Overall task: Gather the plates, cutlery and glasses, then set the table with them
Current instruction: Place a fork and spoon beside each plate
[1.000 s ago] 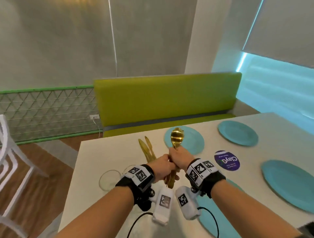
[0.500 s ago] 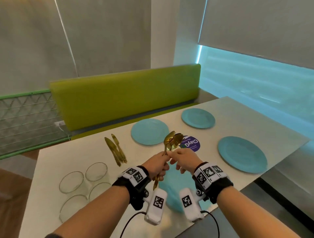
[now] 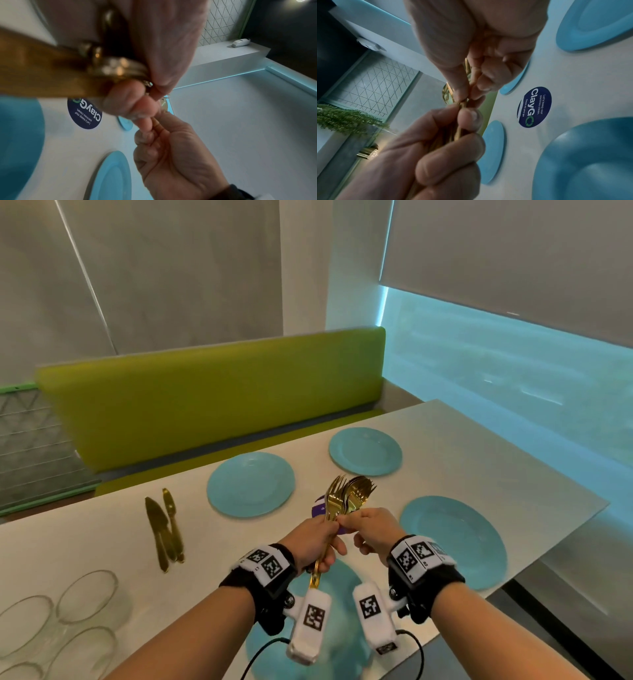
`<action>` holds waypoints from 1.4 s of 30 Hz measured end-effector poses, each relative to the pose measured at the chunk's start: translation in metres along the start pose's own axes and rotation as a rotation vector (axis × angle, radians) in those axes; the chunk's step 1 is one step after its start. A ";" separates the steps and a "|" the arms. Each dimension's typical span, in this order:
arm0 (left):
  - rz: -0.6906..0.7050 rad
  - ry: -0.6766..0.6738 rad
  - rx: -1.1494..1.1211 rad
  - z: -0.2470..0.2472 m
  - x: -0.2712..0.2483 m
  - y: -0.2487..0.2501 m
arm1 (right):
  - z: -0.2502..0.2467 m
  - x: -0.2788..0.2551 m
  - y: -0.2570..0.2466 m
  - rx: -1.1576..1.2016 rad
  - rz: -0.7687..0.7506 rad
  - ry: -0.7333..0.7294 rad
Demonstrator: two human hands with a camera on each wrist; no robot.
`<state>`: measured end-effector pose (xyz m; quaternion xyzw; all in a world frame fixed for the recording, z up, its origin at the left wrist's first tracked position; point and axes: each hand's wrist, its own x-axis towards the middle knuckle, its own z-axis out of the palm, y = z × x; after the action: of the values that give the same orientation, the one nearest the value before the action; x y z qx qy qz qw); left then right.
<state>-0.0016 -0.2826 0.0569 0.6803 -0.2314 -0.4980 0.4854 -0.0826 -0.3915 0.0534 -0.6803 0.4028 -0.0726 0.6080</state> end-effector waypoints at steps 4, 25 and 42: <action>-0.002 0.005 0.002 0.010 0.015 0.003 | -0.011 0.011 0.005 0.036 0.024 -0.010; -0.046 0.261 -0.097 0.008 0.066 -0.015 | -0.084 0.060 0.093 -1.121 0.228 -0.066; -0.104 0.295 -0.209 0.008 0.041 -0.043 | -0.073 0.057 0.093 -1.151 0.187 0.103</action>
<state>-0.0001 -0.3006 -0.0002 0.7028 -0.0694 -0.4387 0.5557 -0.1308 -0.4779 -0.0329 -0.8583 0.4648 0.1788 0.1241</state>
